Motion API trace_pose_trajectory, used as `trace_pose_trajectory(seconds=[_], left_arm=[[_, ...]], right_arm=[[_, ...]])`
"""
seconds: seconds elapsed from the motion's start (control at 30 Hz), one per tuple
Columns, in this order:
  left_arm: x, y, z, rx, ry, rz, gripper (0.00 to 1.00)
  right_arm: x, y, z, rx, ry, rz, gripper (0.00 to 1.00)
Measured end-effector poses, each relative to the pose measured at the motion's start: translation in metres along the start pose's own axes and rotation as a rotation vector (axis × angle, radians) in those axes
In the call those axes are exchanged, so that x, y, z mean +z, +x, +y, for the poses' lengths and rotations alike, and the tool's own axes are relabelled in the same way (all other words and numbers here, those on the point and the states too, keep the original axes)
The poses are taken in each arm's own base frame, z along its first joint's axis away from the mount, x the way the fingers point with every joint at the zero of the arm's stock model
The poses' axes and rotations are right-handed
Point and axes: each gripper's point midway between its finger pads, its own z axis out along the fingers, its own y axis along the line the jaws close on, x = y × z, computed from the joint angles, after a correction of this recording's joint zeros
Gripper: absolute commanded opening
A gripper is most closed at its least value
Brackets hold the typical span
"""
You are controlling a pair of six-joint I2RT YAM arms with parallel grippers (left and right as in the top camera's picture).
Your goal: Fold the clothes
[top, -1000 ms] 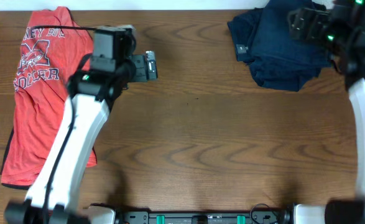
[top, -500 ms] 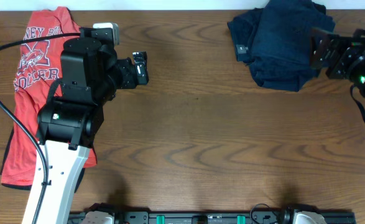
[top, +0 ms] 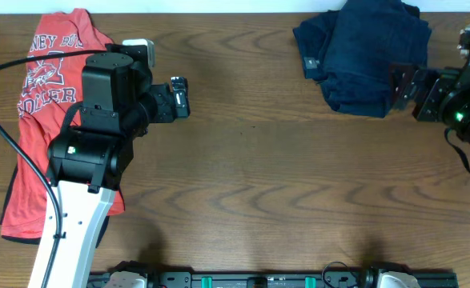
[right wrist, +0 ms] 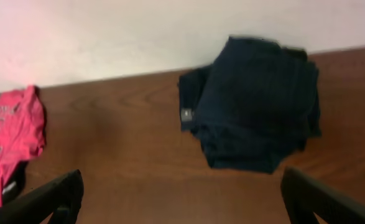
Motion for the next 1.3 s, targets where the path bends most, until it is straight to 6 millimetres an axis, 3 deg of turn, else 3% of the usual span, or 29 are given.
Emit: trace_pose_trajectory(seconds=[0.2,0.47,0.63,0.87,1.3], left_arm=[[-0.005,-0.007,0.004,0.08,-0.013,-0.048,0.98],[-0.035,0.001,0.036,0.086,-0.05,-0.271,0.98],[-0.045,0.035,0.054,0.085,-0.049,-0.442,0.98],[-0.036,0.098,0.065,0.101,-0.035,-0.556,0.98],[-0.012,0.154,0.076,0.12,-0.031,-0.603,0.98]], right_arm=[[-0.001,0.019,-0.003,0.022,0.012,0.078,0.99],[-0.002,0.028,-0.004,0.033,0.017,0.114,0.99],[-0.002,0.028,-0.004,0.033,0.017,0.115,0.99],[-0.002,0.028,-0.004,0.033,0.017,0.114,0.99],[-0.002,0.028,-0.004,0.033,0.017,0.114,0.99]])
